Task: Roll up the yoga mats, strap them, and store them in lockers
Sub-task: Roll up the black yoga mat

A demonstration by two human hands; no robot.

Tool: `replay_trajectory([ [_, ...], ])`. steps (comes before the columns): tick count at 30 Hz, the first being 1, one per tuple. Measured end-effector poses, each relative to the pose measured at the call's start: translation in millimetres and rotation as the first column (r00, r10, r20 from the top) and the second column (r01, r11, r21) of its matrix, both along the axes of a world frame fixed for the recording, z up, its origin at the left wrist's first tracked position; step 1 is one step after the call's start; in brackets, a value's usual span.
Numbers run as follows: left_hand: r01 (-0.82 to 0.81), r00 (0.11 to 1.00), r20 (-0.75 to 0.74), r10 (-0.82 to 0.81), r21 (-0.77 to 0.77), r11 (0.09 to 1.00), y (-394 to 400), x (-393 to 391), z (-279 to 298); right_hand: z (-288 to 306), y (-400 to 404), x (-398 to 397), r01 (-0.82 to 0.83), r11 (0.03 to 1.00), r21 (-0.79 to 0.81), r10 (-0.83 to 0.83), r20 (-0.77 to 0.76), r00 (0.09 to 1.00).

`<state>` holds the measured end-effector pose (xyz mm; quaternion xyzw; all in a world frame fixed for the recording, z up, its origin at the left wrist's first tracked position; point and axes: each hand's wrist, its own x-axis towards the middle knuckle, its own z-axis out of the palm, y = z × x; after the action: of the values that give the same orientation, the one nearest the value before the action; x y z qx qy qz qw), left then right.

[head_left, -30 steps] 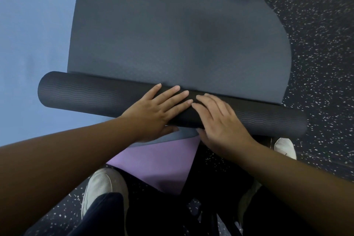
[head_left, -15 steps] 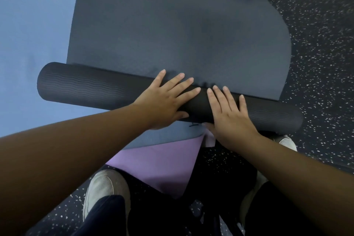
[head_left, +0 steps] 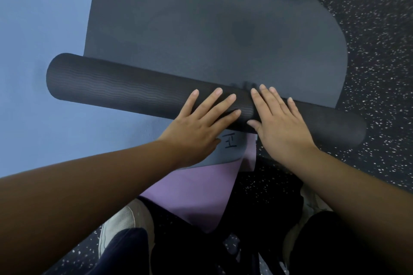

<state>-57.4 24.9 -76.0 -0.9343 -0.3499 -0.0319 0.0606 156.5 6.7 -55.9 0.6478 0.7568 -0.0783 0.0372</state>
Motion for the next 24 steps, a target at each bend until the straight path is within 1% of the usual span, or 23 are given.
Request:
replay_trajectory([
  [3,-0.043,0.999,0.007,0.043,0.018,0.999,4,7,3,7,5,-3,0.025,1.0,-0.004,-0.025,-0.009,1.0],
  [7,-0.021,0.996,-0.087,0.025,0.051,0.998,14,4,4,10,9,-3,0.026,0.999,-0.023,-0.027,-0.052,0.998],
  [10,0.019,0.989,-0.145,-0.015,0.024,1.0,24,0,6,9,8,-6,0.023,0.998,0.061,-0.015,-0.139,0.99],
  [13,0.007,0.982,-0.188,-0.009,-0.01,1.0,36,3,14,8,7,-5,0.066,0.989,0.134,-0.04,-0.188,0.981],
  [15,-0.014,0.976,-0.219,0.004,-0.043,0.999,45,7,21,8,5,-1,0.087,0.984,0.153,-0.059,-0.176,0.983],
  [19,-0.15,0.934,-0.342,0.101,-0.12,0.981,62,19,31,1,-2,8,0.022,0.983,0.183,-0.01,-0.07,0.997],
  [22,-0.251,0.919,-0.351,0.178,-0.177,0.952,80,26,42,1,-2,10,0.002,0.977,0.212,0.01,-0.056,0.998],
  [24,-0.262,0.92,-0.346,0.182,-0.2,0.944,91,27,48,5,1,9,0.018,0.975,0.222,0.001,-0.083,0.997],
])
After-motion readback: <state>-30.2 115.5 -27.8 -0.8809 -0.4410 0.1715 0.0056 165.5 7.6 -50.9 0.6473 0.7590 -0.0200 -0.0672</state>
